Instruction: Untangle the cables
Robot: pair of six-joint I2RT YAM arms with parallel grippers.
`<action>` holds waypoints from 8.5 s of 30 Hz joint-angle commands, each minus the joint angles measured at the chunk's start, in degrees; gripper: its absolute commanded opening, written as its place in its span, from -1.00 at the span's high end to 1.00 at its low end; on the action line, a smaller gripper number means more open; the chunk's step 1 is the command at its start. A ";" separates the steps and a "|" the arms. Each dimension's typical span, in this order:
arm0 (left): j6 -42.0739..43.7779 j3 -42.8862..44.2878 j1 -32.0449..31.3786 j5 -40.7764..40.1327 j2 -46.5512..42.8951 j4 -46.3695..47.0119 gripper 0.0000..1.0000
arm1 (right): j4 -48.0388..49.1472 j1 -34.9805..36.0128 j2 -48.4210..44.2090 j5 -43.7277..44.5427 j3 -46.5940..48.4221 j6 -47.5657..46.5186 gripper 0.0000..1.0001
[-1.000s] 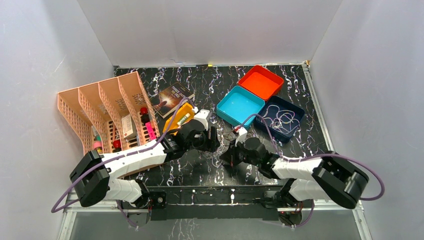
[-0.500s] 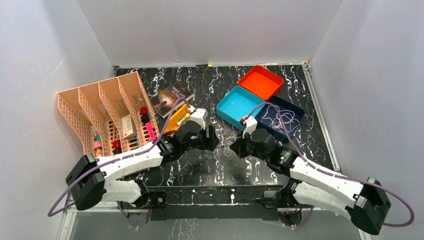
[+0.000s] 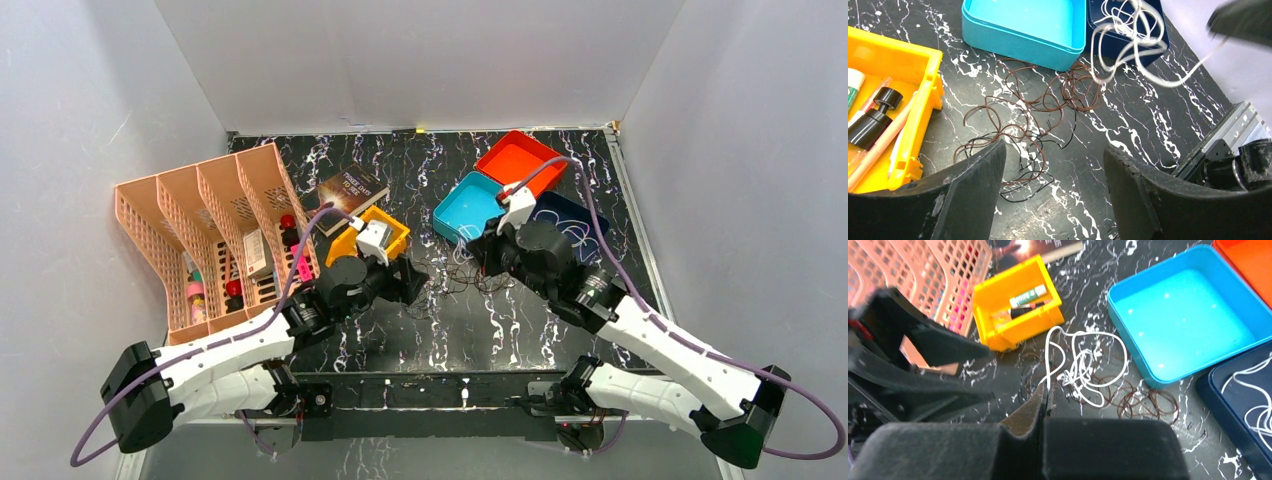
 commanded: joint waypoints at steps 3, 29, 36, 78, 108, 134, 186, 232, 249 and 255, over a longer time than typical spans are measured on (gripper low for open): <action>8.10 -4.77 -0.03 2.58 -4.17 11.98 -0.42 | 1.38 0.08 0.58 2.28 7.59 0.85 1.00; 7.81 12.34 7.59 2.57 10.33 -11.19 -0.73 | -8.77 -26.27 11.93 5.27 16.05 -1.45 1.00; 10.69 16.77 13.60 6.79 14.67 -11.14 -0.73 | -2.58 -36.60 16.13 3.12 13.72 0.48 1.00; 12.91 15.51 14.53 12.85 14.66 -13.84 -0.75 | 10.41 -48.62 34.28 -0.53 4.12 4.58 0.26; 0.12 24.24 -3.80 -3.07 26.30 -17.48 -0.65 | 2.19 -48.34 1.04 -26.39 -7.41 4.74 -0.11; 4.60 37.38 -4.15 -8.73 41.94 -24.37 0.55 | 1.62 -48.32 -3.76 -28.68 -12.05 5.87 -0.10; 15.29 60.69 -4.15 -10.93 19.82 -35.85 1.00 | 76.39 -7.44 12.68 -32.59 -21.02 -2.00 -0.46; 31.65 89.75 -4.16 -17.02 27.86 -32.35 1.00 | 74.46 -5.10 27.51 -26.77 -36.38 2.04 -0.30; 31.33 86.86 -4.15 -13.76 25.36 -33.27 1.00 | 50.11 -5.14 -21.54 -12.55 -39.05 -11.53 -0.46; 30.59 85.27 -4.15 -12.44 24.18 -33.34 1.00 | 53.93 -5.11 -16.23 -16.92 -32.06 -17.12 -0.45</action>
